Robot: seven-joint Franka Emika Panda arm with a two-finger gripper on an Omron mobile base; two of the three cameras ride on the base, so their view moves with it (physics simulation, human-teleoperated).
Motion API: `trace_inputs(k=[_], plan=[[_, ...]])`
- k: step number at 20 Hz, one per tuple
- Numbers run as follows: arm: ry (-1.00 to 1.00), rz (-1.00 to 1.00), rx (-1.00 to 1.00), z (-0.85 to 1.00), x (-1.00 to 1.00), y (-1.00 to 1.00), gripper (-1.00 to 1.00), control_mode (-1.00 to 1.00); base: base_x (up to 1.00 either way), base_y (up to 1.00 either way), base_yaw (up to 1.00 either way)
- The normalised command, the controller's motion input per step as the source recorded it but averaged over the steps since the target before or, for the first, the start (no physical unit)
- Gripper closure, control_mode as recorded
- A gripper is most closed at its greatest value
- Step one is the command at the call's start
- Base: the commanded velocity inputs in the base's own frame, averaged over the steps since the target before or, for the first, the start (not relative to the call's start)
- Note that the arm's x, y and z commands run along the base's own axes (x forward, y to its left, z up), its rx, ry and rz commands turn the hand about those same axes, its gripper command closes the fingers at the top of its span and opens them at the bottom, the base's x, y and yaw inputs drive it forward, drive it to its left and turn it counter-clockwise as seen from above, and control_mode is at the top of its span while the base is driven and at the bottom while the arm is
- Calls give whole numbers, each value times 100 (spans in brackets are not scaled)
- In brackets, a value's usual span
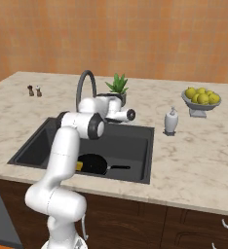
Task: Pick the pan and sponge and place them into the sink. Then turn on the water.
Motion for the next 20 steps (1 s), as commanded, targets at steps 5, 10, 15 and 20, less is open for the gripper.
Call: trace_inputs(k=[5, 10, 15, 20], plan=[[17, 0, 4, -72, 0, -100, 100, -100, 0, 0, 0], [15, 0, 1, -72, -2, -100, 100, -100, 0, 0, 0], [-1, 0, 0, -21, -85, -80, 100, -100, 0, 0, 0], [-30, 0, 0, 5, -100, -29, 100, -100, 0, 0, 0]])
